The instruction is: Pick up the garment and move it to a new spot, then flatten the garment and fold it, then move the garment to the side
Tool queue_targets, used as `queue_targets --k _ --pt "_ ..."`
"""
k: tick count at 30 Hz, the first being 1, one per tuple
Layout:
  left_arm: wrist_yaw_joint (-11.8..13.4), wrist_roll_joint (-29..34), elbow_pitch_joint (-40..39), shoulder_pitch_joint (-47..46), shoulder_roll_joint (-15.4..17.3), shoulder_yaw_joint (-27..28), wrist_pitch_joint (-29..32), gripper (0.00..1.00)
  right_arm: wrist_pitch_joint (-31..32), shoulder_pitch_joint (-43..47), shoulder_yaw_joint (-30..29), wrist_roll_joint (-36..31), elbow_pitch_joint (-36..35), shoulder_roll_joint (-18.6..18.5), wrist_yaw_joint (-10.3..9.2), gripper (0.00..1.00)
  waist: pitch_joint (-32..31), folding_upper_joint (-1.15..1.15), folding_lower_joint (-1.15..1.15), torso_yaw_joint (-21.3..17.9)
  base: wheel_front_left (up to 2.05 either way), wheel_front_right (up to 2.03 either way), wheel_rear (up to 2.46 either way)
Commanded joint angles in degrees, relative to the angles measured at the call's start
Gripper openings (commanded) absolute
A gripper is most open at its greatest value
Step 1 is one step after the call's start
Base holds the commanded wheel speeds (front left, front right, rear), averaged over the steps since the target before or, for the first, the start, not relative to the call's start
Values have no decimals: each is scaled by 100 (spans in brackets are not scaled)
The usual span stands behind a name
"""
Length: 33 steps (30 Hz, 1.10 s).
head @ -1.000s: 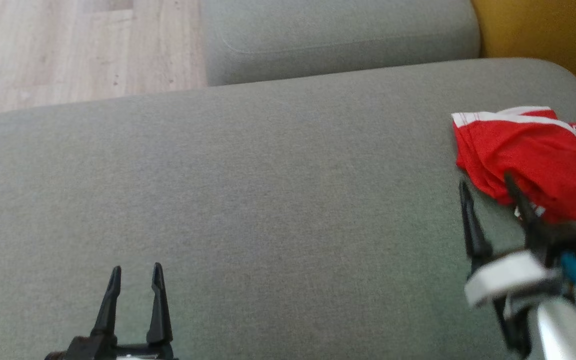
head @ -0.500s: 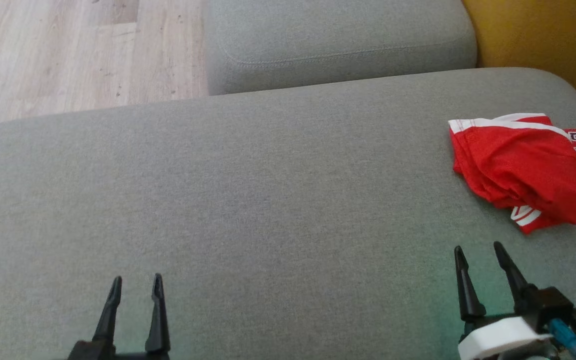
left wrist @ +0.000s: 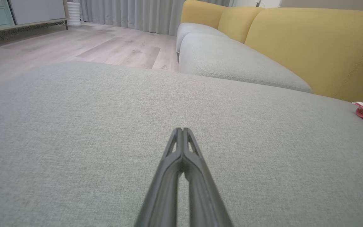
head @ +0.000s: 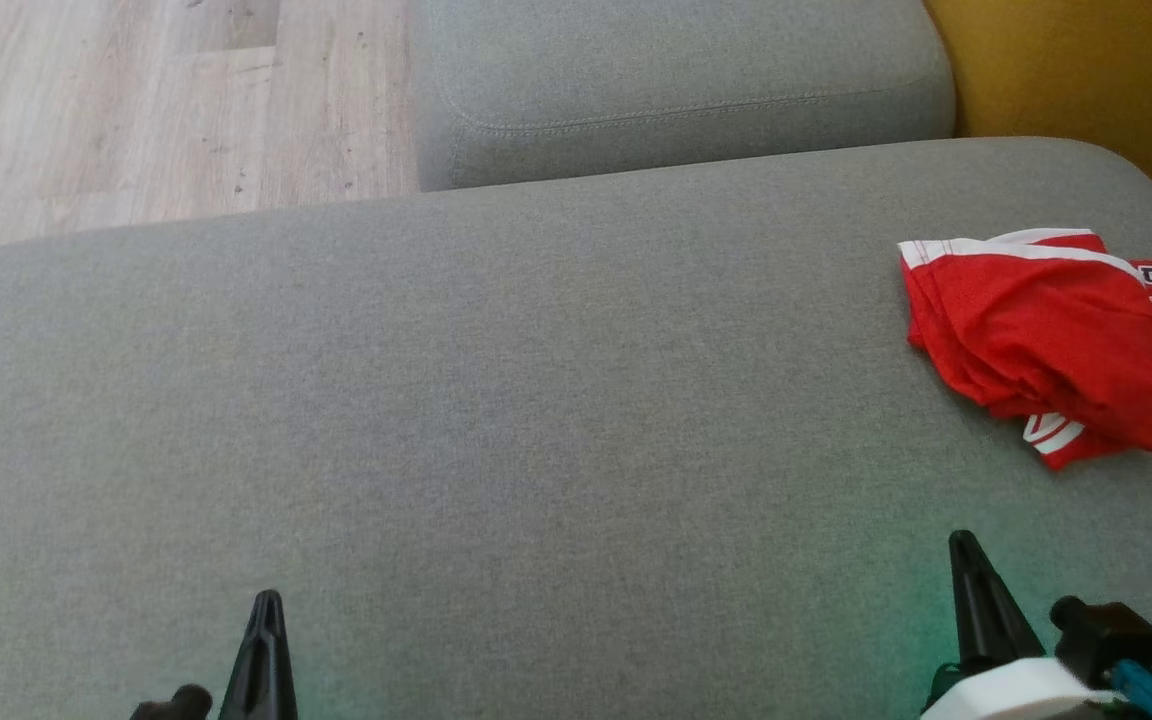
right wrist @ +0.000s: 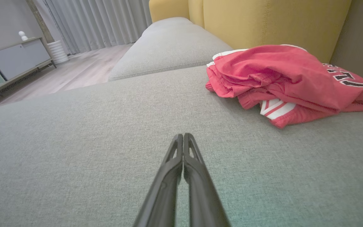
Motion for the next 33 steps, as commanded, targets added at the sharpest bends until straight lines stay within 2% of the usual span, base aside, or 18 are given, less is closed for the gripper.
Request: queue_targets --k 1,33 --pt "-29 -213 -157 -230 3 99 36 0 40 -217 -22 251 -201 -30 7 0 1 0 0 5 0 0 0" --pt "-171 -2287 -149 -598 1 348 551 0 494 -510 -126 2551 -276 -78 18 0 22 0 0 81 0 0 0"
